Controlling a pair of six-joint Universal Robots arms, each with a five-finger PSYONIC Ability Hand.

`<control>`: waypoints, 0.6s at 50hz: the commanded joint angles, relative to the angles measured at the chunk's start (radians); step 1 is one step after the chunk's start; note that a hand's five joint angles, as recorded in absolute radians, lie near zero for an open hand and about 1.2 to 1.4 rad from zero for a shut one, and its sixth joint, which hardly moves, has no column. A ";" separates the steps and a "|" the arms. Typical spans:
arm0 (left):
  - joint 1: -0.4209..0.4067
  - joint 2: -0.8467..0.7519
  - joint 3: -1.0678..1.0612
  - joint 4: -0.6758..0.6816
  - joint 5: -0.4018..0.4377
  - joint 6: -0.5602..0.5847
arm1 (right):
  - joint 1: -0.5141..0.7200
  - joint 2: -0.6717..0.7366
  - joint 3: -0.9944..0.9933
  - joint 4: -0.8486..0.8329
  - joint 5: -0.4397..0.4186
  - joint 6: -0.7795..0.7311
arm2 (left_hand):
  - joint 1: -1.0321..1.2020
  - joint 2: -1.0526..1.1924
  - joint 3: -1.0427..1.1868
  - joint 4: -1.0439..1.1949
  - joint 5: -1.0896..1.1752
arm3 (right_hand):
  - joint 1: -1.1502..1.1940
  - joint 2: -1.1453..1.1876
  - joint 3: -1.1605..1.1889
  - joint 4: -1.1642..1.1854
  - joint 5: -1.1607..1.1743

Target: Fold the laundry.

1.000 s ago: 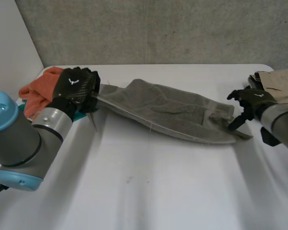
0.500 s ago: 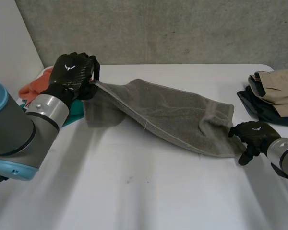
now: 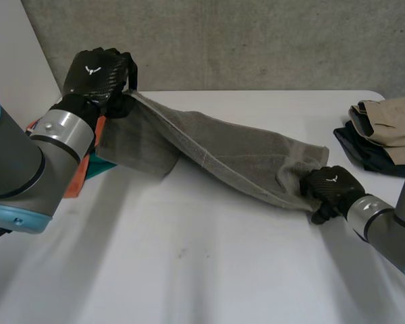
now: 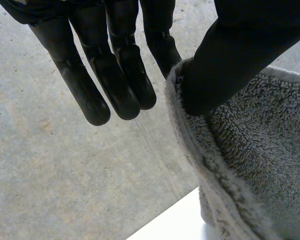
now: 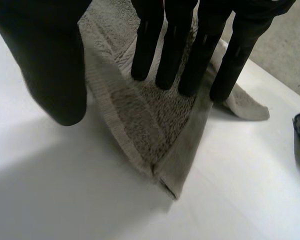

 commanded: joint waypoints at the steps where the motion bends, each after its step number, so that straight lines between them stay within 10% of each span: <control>1: 0.007 0.000 0.007 -0.024 0.000 0.000 | 0.010 0.058 -0.084 -0.040 0.035 0.002 | 0.237 0.196 0.201 0.195 0.235 | 0.630 0.631 0.629 0.630 0.632; 16: 0.044 0.187 0.068 -0.320 0.008 0.014 | -0.056 -0.485 -0.355 0.347 0.153 -0.151 | 0.237 0.196 0.201 0.195 0.235 | 0.630 0.631 0.629 0.630 0.632; 30: 0.072 0.226 0.125 -0.484 0.008 0.221 | -0.035 -0.449 -0.489 0.604 0.185 -0.283 | 0.237 0.196 0.201 0.195 0.235 | 0.630 0.631 0.629 0.630 0.632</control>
